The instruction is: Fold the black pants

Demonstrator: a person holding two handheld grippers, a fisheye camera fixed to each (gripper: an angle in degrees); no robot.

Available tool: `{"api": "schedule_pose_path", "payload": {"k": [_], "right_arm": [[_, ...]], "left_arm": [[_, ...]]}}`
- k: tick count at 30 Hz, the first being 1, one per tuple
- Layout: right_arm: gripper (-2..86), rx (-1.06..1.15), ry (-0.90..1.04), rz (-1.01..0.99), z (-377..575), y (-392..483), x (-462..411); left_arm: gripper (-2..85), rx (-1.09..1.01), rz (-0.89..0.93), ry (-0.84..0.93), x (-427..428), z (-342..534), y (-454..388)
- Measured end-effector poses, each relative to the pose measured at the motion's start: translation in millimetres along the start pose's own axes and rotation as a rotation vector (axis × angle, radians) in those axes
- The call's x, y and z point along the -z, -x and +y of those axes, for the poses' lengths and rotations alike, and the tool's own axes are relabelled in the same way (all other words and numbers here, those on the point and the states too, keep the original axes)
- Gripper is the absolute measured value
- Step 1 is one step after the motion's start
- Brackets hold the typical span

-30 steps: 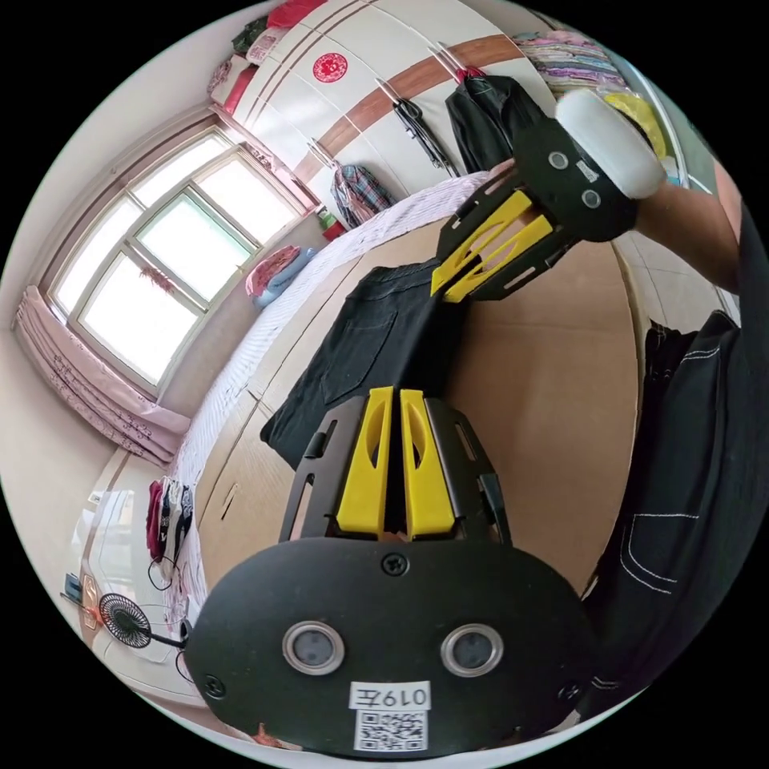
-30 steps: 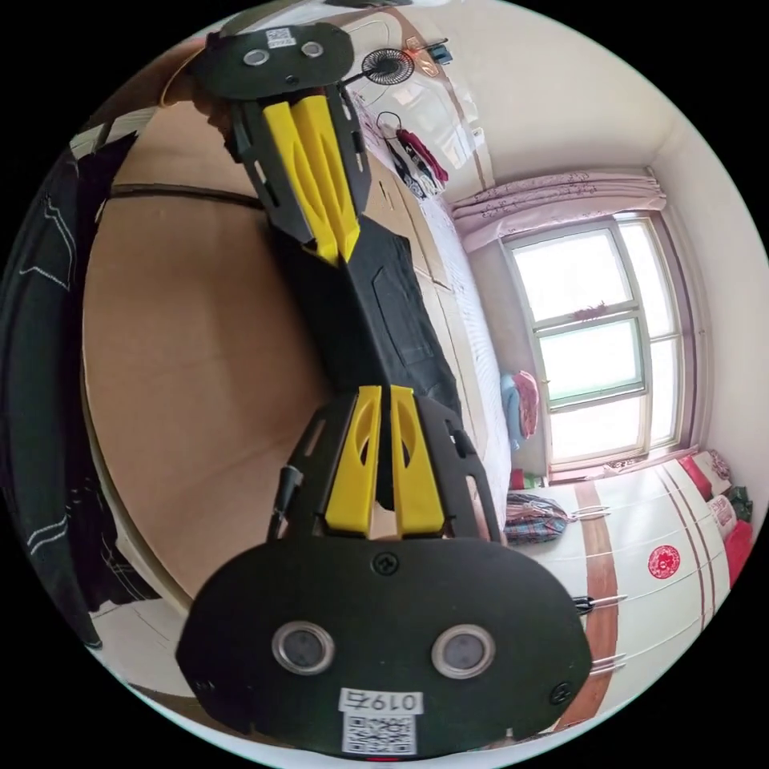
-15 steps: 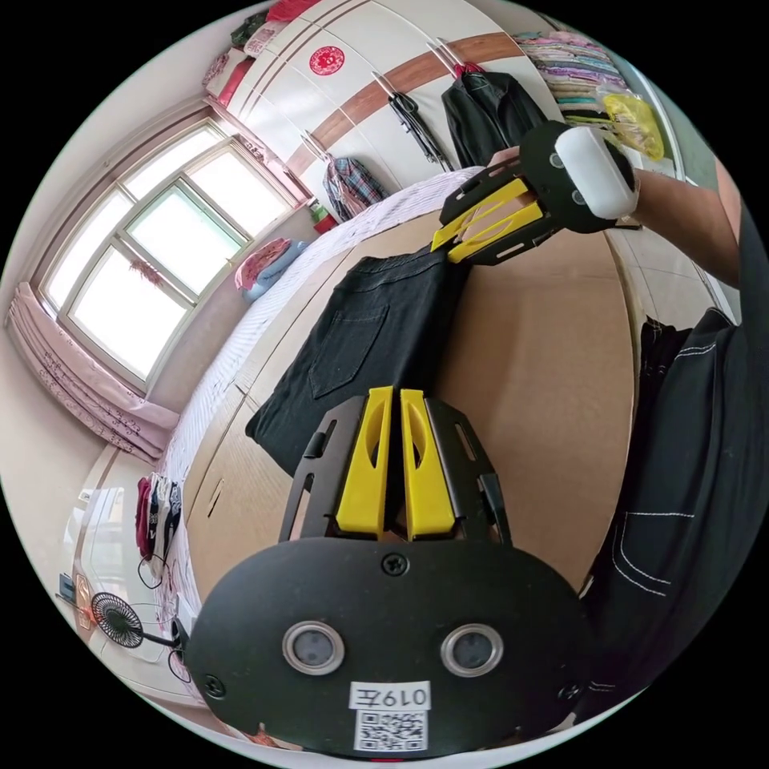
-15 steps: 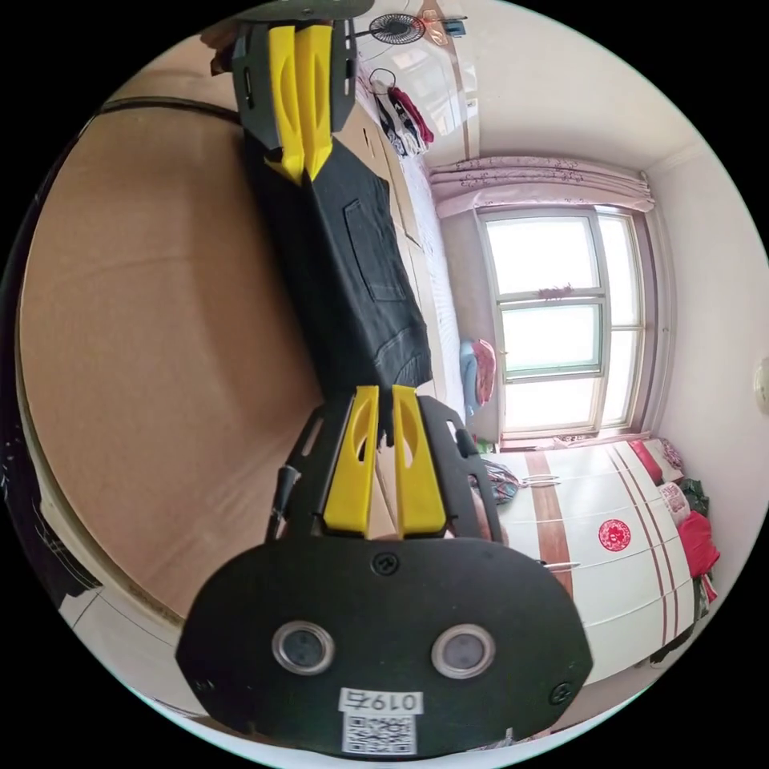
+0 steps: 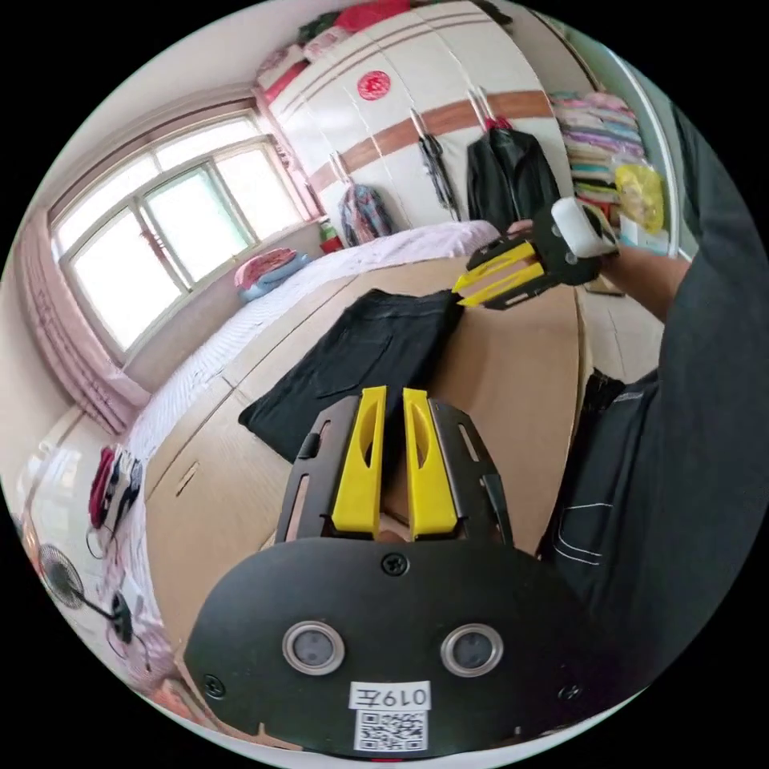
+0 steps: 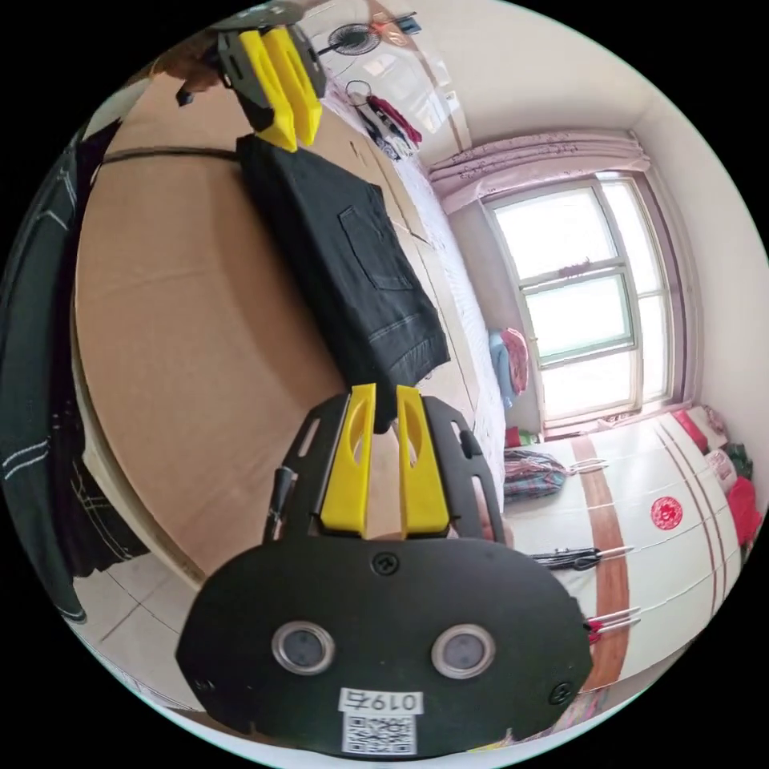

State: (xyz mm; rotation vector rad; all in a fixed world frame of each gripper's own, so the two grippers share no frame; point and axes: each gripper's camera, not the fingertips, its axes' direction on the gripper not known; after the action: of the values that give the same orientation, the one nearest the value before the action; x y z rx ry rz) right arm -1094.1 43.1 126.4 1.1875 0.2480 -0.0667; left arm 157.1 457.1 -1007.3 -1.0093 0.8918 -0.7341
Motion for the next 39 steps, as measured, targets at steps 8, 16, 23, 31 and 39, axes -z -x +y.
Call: {"api": "schedule_pose_path", "payload": {"k": [8,16,23,31,39], "right_arm": [[13.6,0.158,0.07,0.056,-15,17,-23],[11.8,0.21,0.096,0.054,-30,9,-36],[9.1,0.239,0.137,0.101,-31,16,-50],[7.9,0.212,0.164,0.119,-37,14,-56],[7.6,0.151,0.116,0.089,-71,3,-60]], "left_arm": [[9.3,-0.169,-0.198,0.218,-16,13,-30],[8.7,-0.439,-0.234,0.316,-53,-7,-87],[5.4,-0.585,-0.33,0.385,-77,-15,-120],[2.1,-0.621,-0.317,0.397,-77,-33,-123],[1.3,-0.613,-0.43,0.439,-81,-26,-88]]}}
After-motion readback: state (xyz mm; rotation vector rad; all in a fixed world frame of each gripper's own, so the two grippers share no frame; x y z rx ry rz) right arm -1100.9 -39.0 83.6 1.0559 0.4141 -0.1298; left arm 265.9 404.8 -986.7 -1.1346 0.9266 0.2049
